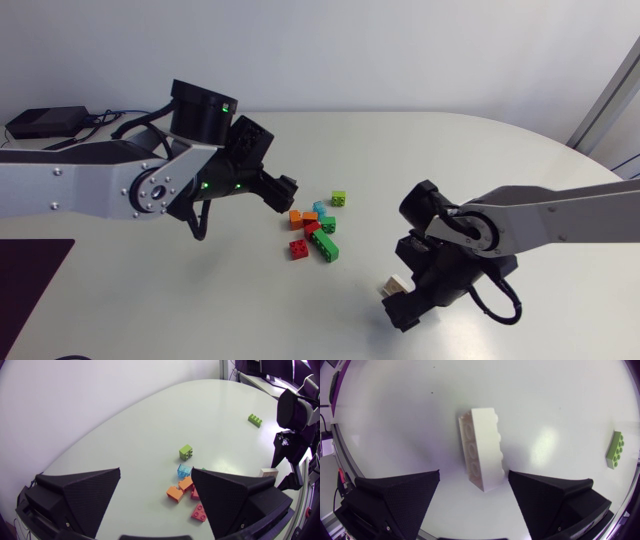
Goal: Sort duplo bricks by size, large to the right and small to the left
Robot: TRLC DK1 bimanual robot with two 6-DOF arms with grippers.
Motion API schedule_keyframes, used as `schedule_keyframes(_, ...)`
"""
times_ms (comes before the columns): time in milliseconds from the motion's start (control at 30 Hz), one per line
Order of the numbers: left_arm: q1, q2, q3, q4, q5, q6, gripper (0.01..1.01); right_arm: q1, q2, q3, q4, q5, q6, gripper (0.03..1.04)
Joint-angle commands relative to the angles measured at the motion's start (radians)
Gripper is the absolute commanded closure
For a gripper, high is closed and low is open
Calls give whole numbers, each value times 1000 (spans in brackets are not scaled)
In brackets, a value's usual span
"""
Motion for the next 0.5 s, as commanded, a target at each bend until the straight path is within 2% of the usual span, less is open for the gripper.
schedule_keyframes(0, 0, -19, -27, 3, 3, -10, 43, 12, 44, 19, 19, 3, 22, 120)
schedule_keyframes(100, 3, -19, -30, 5, 9, -10, 43, 5, 54, 29, 51, 30, 25, 223)
schedule_keyframes(167, 3, -19, -35, 5, 9, -10, 43, 1, 51, 32, 68, 36, 30, 357)
schedule_keyframes(300, 3, -19, -39, 6, 14, -10, 43, -33, 33, 18, 105, 49, 37, 749)
schedule_keyframes(367, 5, -19, -44, 8, 19, -10, 43, -53, 10, 3, 123, 78, 36, 1005)
schedule_keyframes(467, 5, -19, -46, 8, 20, -10, 43, -103, -30, -10, 118, 82, 13, 1018)
